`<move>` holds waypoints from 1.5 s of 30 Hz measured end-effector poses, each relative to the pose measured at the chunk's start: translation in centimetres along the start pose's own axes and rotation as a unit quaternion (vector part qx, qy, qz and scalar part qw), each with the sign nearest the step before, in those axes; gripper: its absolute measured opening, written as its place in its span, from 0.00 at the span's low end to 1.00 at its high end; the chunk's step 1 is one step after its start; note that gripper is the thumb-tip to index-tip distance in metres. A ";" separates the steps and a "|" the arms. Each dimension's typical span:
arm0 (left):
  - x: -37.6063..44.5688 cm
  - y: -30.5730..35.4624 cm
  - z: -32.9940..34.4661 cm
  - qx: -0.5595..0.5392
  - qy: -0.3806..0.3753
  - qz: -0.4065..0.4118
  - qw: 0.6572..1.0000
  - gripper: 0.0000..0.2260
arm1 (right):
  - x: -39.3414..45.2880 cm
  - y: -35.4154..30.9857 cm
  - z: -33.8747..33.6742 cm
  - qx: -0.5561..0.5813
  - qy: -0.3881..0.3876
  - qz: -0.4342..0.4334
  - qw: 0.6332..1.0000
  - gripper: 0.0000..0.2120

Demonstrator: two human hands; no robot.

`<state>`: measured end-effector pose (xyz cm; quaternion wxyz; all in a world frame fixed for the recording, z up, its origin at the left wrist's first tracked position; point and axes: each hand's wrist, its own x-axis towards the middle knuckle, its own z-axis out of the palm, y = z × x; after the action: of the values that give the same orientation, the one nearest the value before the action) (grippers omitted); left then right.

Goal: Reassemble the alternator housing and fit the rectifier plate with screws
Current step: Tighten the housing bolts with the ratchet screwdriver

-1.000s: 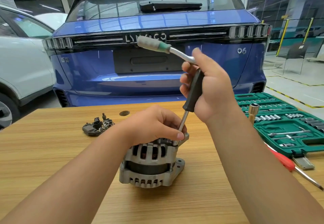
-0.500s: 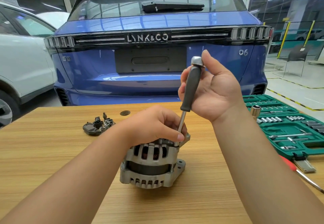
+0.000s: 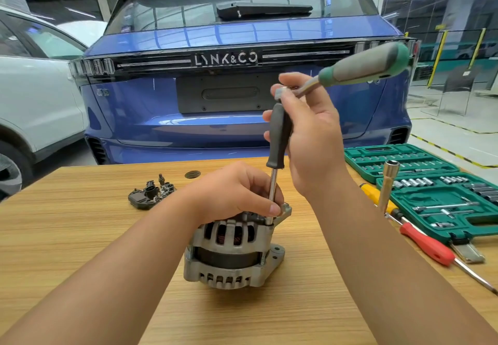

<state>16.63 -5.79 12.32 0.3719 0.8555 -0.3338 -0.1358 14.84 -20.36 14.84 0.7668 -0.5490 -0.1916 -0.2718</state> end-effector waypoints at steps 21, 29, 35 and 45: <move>0.0 0.0 0.1 -0.005 -0.004 -0.004 1.000 0.08 | 1.1 0.1 -1.4 0.184 -0.039 0.168 0.968 0.17; -0.1 0.4 0.3 0.008 -0.008 -0.010 1.000 0.10 | 0.7 -0.9 -1.2 0.012 0.057 0.074 0.996 0.12; -0.1 0.4 0.1 0.000 -0.009 -0.004 1.000 0.11 | 1.7 -2.5 -2.8 0.236 -0.127 0.301 0.915 0.16; -0.1 0.1 0.0 -0.023 -0.028 0.004 0.999 0.09 | 1.9 -3.4 -2.7 0.210 -0.100 0.329 0.915 0.16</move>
<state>16.49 -5.83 12.39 0.3826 0.8414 -0.3440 -0.1656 14.14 -24.18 17.57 0.8875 -0.4313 -0.1288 0.0987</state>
